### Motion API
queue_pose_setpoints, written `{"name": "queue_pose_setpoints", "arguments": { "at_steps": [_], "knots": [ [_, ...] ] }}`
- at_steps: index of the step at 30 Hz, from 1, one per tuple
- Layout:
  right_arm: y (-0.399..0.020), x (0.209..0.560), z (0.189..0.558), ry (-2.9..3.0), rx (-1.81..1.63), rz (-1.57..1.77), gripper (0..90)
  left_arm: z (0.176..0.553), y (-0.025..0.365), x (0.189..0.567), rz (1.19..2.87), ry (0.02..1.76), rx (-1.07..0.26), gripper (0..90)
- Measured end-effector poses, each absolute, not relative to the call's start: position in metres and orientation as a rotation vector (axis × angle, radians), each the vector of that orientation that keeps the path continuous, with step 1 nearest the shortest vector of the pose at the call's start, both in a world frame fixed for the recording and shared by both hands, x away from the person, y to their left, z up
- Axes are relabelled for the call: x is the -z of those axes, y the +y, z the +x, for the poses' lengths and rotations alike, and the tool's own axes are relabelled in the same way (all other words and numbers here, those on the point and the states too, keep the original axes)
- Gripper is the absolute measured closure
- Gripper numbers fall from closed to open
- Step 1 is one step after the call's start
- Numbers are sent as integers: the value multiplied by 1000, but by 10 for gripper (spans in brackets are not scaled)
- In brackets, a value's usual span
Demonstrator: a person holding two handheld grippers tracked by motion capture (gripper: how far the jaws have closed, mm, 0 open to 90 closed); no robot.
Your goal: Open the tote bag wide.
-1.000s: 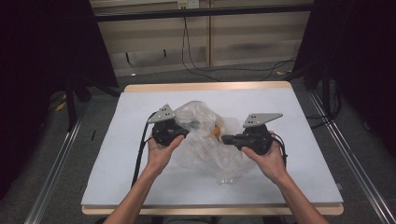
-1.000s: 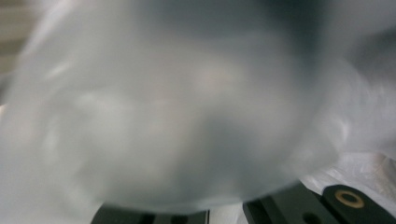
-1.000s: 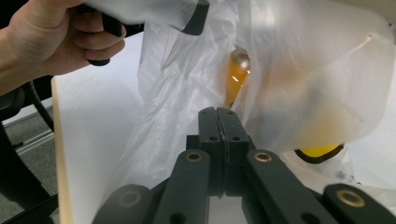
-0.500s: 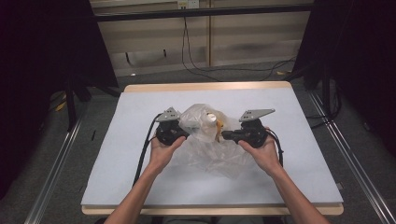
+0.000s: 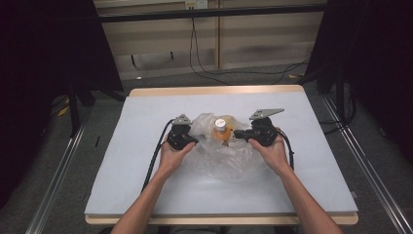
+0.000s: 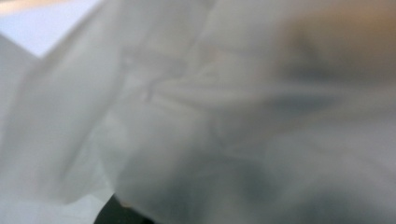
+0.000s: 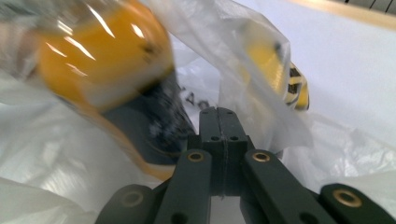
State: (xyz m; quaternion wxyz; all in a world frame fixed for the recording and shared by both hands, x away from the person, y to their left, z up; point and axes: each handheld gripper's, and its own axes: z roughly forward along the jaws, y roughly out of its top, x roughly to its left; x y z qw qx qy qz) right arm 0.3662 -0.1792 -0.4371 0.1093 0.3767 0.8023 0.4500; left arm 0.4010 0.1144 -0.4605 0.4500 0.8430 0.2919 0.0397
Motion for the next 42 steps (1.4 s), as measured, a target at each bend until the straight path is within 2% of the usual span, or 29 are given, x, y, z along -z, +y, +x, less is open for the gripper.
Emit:
{"name": "queue_pose_setpoints", "arguments": {
  "at_steps": [8,12,16,20,28,33,37,42],
  "knots": [
    [-193,478,370,2411,-1193,1220,900,395,125,476,2276,708,-106,900],
    [-198,487,367,2427,-1134,1230,900,388,132,474,2255,691,-66,900],
    [-200,480,364,2425,-1139,1211,900,374,141,460,2219,638,-60,900],
    [-202,458,355,2375,-1230,1164,900,356,147,439,2171,568,-82,900],
    [-201,425,333,2338,-1330,1098,900,331,139,408,2102,416,-107,900],
    [-191,415,322,2351,-1403,1054,900,350,133,399,2055,451,-132,900],
    [-182,426,315,2411,-1372,1030,900,393,127,416,2027,598,-133,900],
    [-186,452,312,2470,-1285,1037,900,421,119,448,2047,772,-91,900]
  ]
}}
